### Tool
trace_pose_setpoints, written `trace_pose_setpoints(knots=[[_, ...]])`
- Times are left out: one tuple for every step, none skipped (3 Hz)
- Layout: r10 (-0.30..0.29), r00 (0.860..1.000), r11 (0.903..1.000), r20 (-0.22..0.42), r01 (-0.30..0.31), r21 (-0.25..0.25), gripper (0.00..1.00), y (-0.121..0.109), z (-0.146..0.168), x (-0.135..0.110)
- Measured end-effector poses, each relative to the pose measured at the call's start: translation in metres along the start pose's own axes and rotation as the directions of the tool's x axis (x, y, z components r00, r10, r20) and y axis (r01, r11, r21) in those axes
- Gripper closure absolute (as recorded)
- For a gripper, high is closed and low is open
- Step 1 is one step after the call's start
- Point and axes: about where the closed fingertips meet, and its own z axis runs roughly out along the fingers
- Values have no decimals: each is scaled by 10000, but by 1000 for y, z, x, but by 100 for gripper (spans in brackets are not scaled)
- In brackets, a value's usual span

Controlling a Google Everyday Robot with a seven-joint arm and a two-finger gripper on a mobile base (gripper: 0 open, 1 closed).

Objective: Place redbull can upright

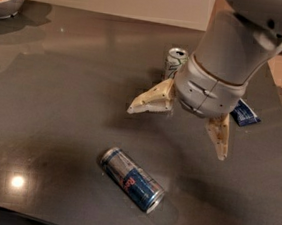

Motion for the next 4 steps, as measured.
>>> trace_pose_setpoints(knots=[[-881, 9961, 9958, 73, 883, -243, 0, -7, 7, -2], [-2669, 9625, 9617, 485, 2692, -513, 0, -18, 24, -18], [-4498, 8876, 8864, 991, 4572, -720, 0, -27, 43, -32], [-5908, 7932, 7916, 1476, 6052, -842, 0, -28, 57, -47]])
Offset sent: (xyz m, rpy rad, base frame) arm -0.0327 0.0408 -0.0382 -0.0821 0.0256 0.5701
